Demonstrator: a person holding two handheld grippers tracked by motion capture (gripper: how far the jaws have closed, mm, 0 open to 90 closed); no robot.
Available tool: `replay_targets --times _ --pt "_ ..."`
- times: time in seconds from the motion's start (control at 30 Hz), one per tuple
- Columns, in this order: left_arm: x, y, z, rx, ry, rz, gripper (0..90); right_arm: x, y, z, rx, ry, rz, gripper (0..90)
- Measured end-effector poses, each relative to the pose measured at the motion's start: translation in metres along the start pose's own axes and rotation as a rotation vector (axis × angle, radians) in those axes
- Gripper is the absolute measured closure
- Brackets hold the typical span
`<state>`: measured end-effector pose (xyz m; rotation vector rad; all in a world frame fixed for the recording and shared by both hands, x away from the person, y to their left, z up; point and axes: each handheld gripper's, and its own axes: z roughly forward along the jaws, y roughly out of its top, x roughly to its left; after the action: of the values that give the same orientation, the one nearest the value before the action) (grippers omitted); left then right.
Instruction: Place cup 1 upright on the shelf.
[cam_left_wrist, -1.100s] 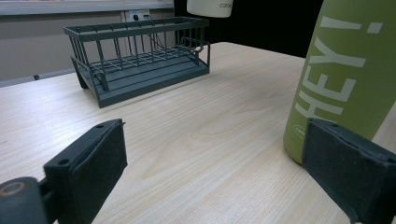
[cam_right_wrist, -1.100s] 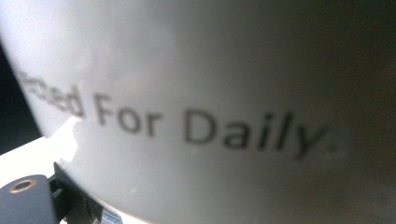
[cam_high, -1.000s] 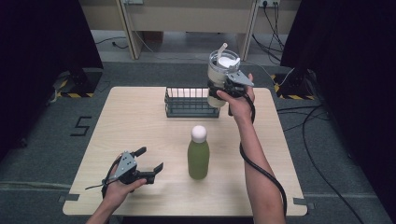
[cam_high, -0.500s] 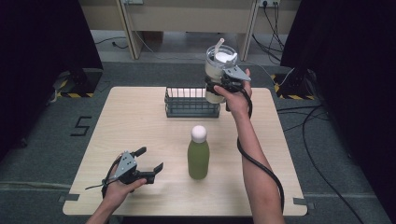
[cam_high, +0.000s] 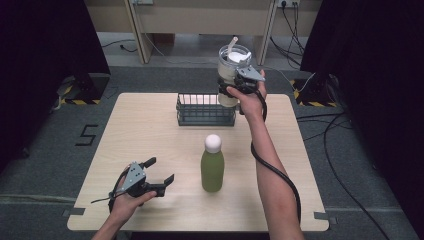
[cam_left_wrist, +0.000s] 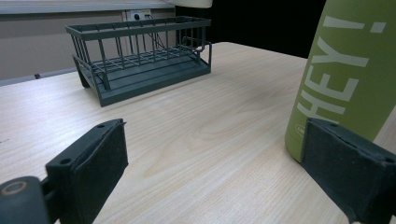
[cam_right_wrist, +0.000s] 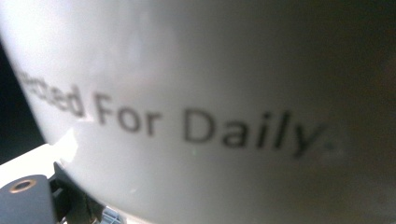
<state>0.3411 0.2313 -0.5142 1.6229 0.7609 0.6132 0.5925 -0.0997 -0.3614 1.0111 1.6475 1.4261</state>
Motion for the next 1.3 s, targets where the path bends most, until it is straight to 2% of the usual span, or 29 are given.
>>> replay_targets --times 0.6,1.3 --pt "0.001 -0.001 0.000 0.002 -0.002 -0.005 7.0 0.006 0.003 0.024 0.016 0.009 0.004 9.3" --pt "0.000 -0.001 0.001 0.003 -0.005 -0.005 7.6 0.006 -0.005 0.037 0.041 0.001 0.007 9.3"
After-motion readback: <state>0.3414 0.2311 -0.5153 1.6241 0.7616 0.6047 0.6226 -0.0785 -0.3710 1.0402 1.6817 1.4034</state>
